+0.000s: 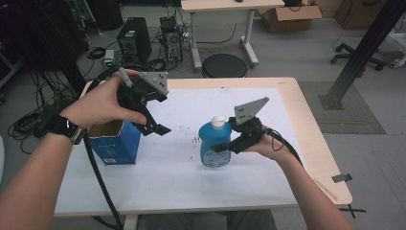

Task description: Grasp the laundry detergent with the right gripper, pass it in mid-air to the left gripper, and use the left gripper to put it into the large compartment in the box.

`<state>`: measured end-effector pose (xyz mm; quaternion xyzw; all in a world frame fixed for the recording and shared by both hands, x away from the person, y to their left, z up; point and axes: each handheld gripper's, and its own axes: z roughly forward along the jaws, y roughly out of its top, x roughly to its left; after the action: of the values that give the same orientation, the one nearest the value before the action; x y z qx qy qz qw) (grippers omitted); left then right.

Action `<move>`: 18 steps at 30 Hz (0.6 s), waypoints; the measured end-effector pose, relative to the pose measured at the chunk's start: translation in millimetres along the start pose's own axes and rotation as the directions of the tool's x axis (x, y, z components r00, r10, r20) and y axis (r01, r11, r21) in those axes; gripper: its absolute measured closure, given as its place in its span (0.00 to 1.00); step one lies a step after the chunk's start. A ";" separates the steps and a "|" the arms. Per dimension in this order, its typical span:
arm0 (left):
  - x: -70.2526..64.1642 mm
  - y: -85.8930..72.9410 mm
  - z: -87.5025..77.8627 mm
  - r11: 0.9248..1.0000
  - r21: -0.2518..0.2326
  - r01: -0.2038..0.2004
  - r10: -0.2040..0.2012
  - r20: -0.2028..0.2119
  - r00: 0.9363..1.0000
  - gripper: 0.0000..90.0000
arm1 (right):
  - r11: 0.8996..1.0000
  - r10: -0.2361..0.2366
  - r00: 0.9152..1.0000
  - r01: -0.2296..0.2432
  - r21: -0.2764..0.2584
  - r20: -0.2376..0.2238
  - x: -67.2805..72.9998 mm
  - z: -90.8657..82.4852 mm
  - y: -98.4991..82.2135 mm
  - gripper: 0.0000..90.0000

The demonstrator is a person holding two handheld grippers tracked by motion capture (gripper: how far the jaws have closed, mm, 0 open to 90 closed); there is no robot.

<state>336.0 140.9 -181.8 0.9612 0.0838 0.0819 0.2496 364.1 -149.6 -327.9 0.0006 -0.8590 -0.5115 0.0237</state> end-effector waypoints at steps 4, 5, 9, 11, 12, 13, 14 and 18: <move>-1.7 2.7 -1.5 1.000 0.001 0.006 -0.006 0.001 1.000 0.04 | 1.000 -0.023 1.000 0.023 0.014 -0.014 0.9 4.5 20.4 0.47; -2.1 3.3 -2.1 1.000 0.008 0.003 -0.003 0.001 1.000 0.04 | 0.999 -0.033 0.999 0.033 0.017 -0.017 1.4 6.4 25.5 0.47; -4.9 6.7 -5.6 1.000 0.014 -0.002 0.002 -0.004 1.000 0.04 | 0.998 -0.053 0.998 0.054 0.032 -0.032 2.7 15.5 44.4 0.47; -6.2 8.8 -8.6 1.000 0.003 -0.009 0.009 -0.003 1.000 0.04 | 0.997 -0.064 0.997 0.066 0.042 -0.039 3.4 20.7 52.6 0.47; -7.0 10.0 -9.8 1.000 0.001 -0.010 0.010 -0.003 1.000 0.04 | 0.997 -0.065 0.997 0.066 0.045 -0.042 3.2 23.3 56.3 0.47; -7.9 11.2 -10.6 1.000 0.001 -0.011 0.011 -0.004 1.000 0.04 | 0.996 -0.068 0.997 0.071 0.050 -0.044 3.4 25.7 59.6 0.47; -8.6 12.5 -10.9 1.000 0.003 -0.015 0.015 -0.002 1.000 0.04 | 0.996 -0.074 0.996 0.076 0.052 -0.045 3.6 28.0 62.7 0.47; -11.5 16.7 -9.0 1.000 0.014 -0.021 0.020 0.007 1.000 0.04 | 0.994 -0.083 0.995 0.086 0.062 -0.051 4.4 35.8 73.0 0.47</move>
<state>325.1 128.4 -167.1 0.9640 0.0737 0.0805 0.2424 359.9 -83.5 -280.6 0.0502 -0.8733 -0.4840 0.0227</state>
